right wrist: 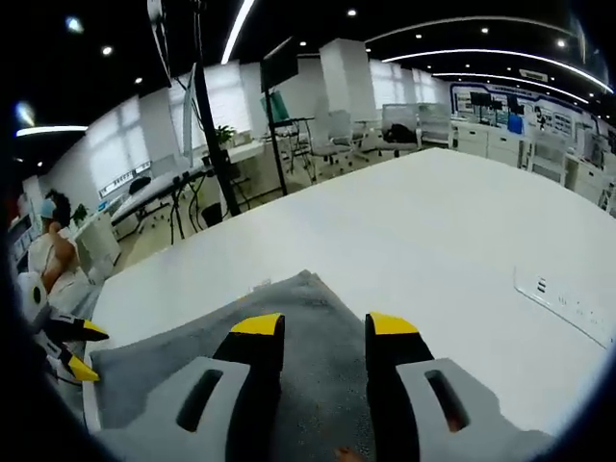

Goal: Fold the towel on the table until its edges align and the towel forms a compact rectangular stack.

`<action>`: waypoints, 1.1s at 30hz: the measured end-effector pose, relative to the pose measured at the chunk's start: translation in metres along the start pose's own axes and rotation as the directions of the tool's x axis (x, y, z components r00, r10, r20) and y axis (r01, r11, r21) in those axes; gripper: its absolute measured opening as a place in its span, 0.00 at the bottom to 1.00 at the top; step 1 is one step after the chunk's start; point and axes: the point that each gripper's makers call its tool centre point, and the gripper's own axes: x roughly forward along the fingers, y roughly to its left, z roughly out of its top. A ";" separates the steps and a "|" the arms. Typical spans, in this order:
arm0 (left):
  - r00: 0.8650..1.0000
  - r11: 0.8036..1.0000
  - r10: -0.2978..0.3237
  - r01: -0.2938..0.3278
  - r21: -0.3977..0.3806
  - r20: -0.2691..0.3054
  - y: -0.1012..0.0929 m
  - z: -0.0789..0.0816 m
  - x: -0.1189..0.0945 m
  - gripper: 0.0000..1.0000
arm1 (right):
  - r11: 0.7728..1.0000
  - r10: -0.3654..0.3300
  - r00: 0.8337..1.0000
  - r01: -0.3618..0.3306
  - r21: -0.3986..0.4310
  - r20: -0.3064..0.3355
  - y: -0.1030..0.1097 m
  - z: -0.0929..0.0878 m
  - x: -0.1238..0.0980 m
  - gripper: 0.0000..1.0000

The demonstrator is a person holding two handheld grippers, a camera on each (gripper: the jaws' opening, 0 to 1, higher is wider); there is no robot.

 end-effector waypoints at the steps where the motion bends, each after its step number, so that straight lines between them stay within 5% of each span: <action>1: 1.000 1.000 -0.002 0.002 0.000 -0.002 0.000 0.000 0.000 0.55 | 1.000 -0.006 1.000 0.006 -0.001 -0.001 -0.004 -0.002 -0.002 0.33; 14: 1.000 0.998 -0.007 0.008 0.057 -0.013 -0.004 0.005 0.002 0.54 | 0.996 -0.094 0.993 0.094 -0.009 -0.065 -0.051 -0.039 -0.048 0.31; 21: 1.000 0.999 0.027 -0.026 0.030 -0.015 -0.004 0.000 -0.001 0.50 | 0.990 -0.138 0.988 0.139 0.005 -0.072 -0.065 -0.045 -0.078 0.31; 33: 0.999 0.997 -0.017 0.020 0.078 -0.046 -0.010 -0.004 0.004 0.49 | 0.976 -0.212 0.973 0.215 0.030 -0.096 -0.103 -0.067 -0.107 0.30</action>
